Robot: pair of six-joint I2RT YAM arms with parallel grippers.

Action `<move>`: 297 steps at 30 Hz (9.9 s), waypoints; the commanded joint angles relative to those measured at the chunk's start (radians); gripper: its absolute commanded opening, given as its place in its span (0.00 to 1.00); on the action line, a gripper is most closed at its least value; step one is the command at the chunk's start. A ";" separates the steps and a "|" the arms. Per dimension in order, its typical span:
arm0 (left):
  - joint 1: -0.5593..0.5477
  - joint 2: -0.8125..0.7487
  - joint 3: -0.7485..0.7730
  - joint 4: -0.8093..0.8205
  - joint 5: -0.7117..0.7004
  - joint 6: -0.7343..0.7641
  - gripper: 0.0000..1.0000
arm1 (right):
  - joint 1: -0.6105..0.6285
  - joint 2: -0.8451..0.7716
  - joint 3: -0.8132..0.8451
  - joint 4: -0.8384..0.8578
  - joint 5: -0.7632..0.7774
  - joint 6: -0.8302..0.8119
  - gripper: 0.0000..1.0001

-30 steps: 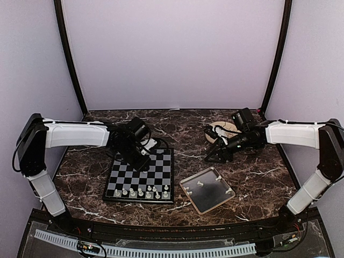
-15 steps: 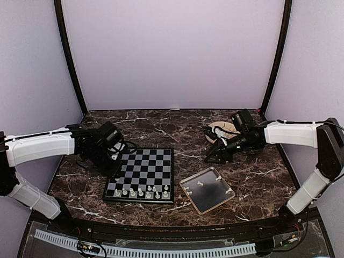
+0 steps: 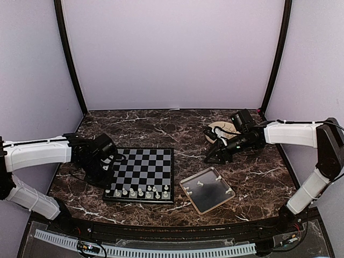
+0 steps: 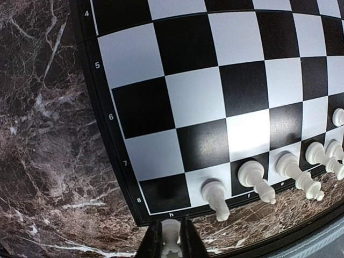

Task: Set up the chess pieces on the board
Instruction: Place the rook at a1, then adjust the pawn at g2, then adjust the pawn in the storage box.

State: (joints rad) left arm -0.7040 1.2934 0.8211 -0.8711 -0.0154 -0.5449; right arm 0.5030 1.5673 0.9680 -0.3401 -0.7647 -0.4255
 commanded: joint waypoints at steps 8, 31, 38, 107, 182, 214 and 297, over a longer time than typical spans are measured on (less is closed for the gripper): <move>0.005 0.028 -0.044 0.049 0.014 -0.031 0.05 | -0.003 0.009 -0.001 0.012 -0.018 -0.002 0.44; 0.005 0.072 -0.050 0.073 -0.015 -0.018 0.18 | -0.003 0.011 -0.005 0.012 -0.016 -0.005 0.45; 0.005 0.060 -0.046 0.071 -0.017 -0.016 0.22 | -0.004 0.010 -0.005 0.012 -0.016 -0.005 0.45; 0.051 0.274 0.407 0.194 -0.005 0.370 0.33 | 0.151 0.150 0.311 -0.182 0.191 -0.041 0.40; 0.410 0.113 0.181 0.691 0.098 0.485 0.37 | 0.587 0.736 0.983 -0.558 0.405 -0.024 0.37; 0.410 0.122 0.187 0.683 0.098 0.484 0.36 | 0.606 0.694 0.923 -0.529 0.501 -0.035 0.15; -0.260 0.523 0.549 0.533 0.475 0.918 0.37 | -0.024 -0.220 -0.052 -0.244 0.381 -0.050 0.41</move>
State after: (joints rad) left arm -0.9146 1.7092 1.2491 -0.2398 0.4072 0.2607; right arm 0.5308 1.3964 0.9508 -0.6540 -0.3225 -0.4919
